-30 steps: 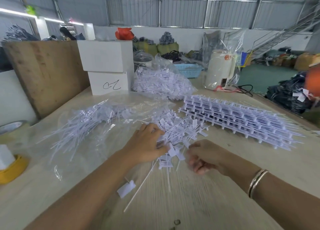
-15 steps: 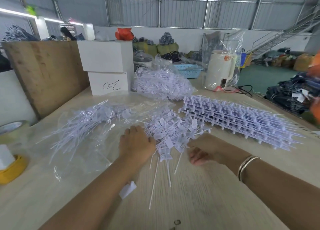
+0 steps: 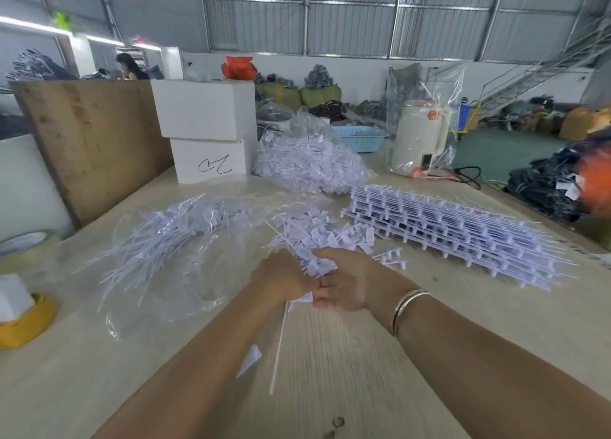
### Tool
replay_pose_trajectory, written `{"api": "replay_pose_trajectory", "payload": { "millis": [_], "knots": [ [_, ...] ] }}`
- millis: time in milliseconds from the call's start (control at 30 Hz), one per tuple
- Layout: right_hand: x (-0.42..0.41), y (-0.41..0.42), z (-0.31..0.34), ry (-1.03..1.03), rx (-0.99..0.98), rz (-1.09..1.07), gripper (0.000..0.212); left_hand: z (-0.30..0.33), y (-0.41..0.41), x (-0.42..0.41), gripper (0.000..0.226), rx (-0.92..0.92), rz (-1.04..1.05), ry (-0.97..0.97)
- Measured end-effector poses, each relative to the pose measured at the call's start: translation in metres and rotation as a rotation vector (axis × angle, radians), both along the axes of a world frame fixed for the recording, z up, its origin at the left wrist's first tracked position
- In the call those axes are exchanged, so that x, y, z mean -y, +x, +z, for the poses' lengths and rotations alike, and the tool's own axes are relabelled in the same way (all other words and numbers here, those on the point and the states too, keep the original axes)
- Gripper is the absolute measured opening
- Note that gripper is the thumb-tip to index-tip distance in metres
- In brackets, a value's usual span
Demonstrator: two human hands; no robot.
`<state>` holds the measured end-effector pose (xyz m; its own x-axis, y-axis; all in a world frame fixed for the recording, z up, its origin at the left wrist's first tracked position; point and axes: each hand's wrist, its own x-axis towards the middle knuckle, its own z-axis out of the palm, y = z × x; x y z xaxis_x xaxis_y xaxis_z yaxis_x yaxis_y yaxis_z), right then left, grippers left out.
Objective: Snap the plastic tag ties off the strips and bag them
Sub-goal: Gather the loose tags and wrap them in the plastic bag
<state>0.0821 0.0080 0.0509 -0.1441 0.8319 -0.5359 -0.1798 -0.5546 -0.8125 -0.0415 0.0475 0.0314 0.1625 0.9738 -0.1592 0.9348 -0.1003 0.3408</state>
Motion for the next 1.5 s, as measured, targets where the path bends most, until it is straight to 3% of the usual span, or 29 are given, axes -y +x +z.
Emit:
{"api": "replay_pose_trajectory", "payload": {
  "millis": [233, 333, 400, 533, 633, 667, 733, 933, 1033, 1300, 1400, 1500],
  "knots": [
    [0.009, 0.028, 0.005, 0.045, 0.223, 0.062, 0.028, -0.001, -0.010, 0.008, 0.064, 0.031, -0.034, 0.002],
    [0.017, 0.048, 0.007, 0.023, -0.018, -0.125, 0.014, 0.001, -0.012, 0.011, 0.059, 0.005, -0.020, -0.007],
    [0.021, 0.052, 0.003, 0.021, -0.204, -0.225, 0.032, 0.001, -0.010, 0.014, 0.070, 0.010, 0.013, 0.003],
    [0.012, 0.030, 0.005, 0.002, -0.216, -0.320, 0.056, -0.007, -0.003, 0.025, 0.079, 0.046, 0.049, 0.115],
    [0.000, 0.015, 0.009, -0.051, -0.272, -0.416, 0.032, -0.013, -0.003, 0.030, 0.077, 0.082, 0.020, 0.177],
    [-0.003, 0.011, 0.010, -0.063, -0.262, -0.421, 0.024, -0.014, -0.005, 0.031, 0.078, 0.096, 0.012, 0.185],
    [-0.010, 0.003, 0.009, -0.053, -0.177, -0.383, 0.033, -0.016, -0.005, 0.031, 0.079, 0.084, -0.014, 0.187],
    [-0.027, -0.022, 0.011, 0.055, 0.104, -0.209, 0.026, -0.020, -0.005, 0.032, 0.072, 0.087, -0.040, 0.203],
    [-0.032, -0.031, 0.008, 0.093, 0.224, -0.216, 0.033, -0.022, -0.002, 0.034, 0.070, 0.080, -0.066, 0.228],
    [-0.030, -0.005, -0.010, 0.109, 0.262, -0.486, 0.026, -0.009, -0.008, 0.036, 0.084, 0.165, -0.115, 0.078],
    [-0.027, 0.013, -0.004, 0.077, 0.263, -0.499, 0.030, -0.005, -0.015, 0.034, 0.096, 0.316, -0.107, -0.041],
    [-0.021, 0.027, -0.003, 0.064, 0.217, -0.498, 0.031, -0.005, -0.020, 0.031, 0.074, 0.449, -0.103, -0.047]
  ]
}}
